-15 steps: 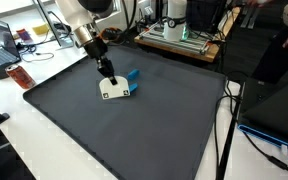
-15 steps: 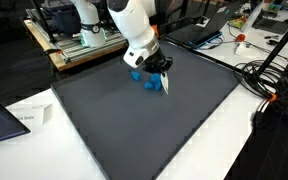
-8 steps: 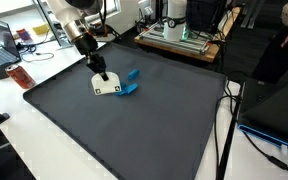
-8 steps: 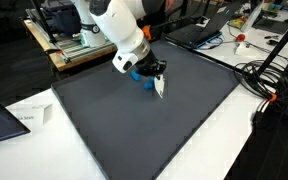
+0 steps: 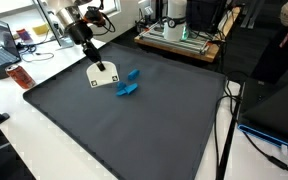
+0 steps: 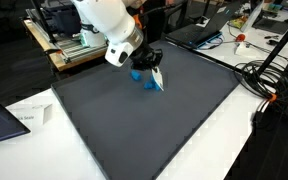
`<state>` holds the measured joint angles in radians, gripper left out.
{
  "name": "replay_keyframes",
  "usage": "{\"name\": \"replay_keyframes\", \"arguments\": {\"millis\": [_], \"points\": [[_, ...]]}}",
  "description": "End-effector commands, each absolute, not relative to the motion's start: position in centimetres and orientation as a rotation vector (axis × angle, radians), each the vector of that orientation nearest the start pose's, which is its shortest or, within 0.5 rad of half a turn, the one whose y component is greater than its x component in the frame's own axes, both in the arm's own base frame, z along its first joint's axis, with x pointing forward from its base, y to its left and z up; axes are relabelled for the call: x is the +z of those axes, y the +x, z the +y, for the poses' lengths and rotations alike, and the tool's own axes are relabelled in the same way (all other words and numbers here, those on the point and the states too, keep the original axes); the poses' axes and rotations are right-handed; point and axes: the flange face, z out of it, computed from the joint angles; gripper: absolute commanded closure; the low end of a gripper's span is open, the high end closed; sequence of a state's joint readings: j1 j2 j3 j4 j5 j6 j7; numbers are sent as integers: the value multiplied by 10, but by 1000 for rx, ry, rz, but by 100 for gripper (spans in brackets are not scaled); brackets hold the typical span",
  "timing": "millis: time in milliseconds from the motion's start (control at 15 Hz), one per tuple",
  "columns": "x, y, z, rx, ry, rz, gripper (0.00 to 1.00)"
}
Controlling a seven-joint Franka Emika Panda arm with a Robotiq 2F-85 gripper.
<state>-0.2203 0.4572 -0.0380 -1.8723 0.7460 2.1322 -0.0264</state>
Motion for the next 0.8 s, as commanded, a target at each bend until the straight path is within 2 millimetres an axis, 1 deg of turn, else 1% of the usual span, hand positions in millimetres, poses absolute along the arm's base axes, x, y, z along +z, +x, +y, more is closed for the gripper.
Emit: {"name": "replay_keyframes", "arguments": {"millis": [0, 267, 533, 667, 733], "points": [[287, 593, -129, 129, -2467, 757, 99], [306, 578, -118, 118, -2606, 683, 99], [321, 559, -100, 115, -2718, 584, 99], [326, 550, -90, 132, -2753, 590, 99], [328, 546, -87, 140, -2763, 626, 99]]}}
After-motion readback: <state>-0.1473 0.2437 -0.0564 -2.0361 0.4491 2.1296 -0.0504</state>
